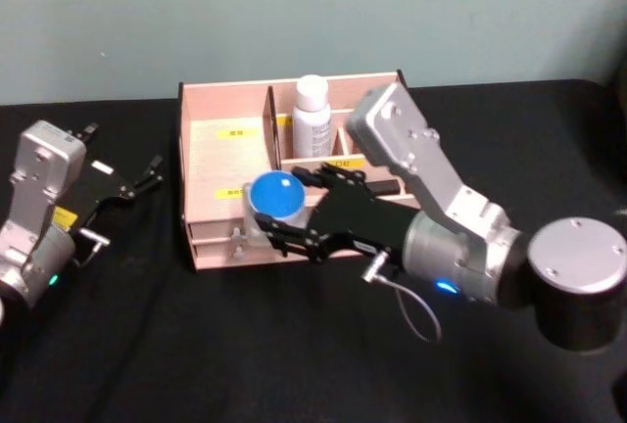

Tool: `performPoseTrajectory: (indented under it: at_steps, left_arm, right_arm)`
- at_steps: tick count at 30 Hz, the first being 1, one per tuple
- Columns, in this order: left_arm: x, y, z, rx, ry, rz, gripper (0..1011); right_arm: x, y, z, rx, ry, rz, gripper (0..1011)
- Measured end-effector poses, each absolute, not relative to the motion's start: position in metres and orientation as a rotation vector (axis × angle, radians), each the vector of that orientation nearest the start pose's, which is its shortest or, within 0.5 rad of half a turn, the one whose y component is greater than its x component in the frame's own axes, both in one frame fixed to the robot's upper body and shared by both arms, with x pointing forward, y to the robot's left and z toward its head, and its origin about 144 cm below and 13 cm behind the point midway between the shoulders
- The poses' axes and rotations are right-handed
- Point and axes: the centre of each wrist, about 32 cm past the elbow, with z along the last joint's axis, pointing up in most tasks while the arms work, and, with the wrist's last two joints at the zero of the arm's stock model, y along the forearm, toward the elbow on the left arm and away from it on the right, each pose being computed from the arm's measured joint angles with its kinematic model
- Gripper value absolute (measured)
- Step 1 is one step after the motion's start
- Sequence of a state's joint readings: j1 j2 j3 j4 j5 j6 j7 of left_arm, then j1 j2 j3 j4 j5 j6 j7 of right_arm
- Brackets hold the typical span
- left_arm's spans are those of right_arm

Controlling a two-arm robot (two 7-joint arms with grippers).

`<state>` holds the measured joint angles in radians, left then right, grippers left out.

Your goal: Pick up the facial cleanser and watermelon frost from the table and place them into the tiered storage box.

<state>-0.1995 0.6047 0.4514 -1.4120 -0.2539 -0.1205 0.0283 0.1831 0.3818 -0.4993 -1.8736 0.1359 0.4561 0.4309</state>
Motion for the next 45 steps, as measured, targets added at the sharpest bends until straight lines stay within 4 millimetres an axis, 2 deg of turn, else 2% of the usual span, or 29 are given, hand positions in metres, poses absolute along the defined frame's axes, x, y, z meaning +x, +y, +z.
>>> performPoseTrajectory:
  at_steps: [12, 21, 31, 45]
  left_arm:
    - [0.489, 0.310, 1.140, 0.304, -0.285, 1.248, 1009]
    - [0.489, 0.310, 1.140, 0.304, -0.285, 1.248, 1010]
    - [0.489, 0.310, 1.140, 0.304, -0.285, 1.248, 1010]
    - [0.489, 0.310, 1.140, 0.304, -0.285, 1.248, 1009]
  right_arm:
    - [0.487, -0.133, 1.245, -0.344, -0.116, -0.675, 717]
    - [0.510, -0.120, 1.239, -0.348, -0.110, -0.702, 717]
    - [0.528, -0.112, 1.237, -0.349, -0.098, -0.727, 717]
    - [0.543, -0.106, 1.237, -0.341, -0.072, -0.736, 717]
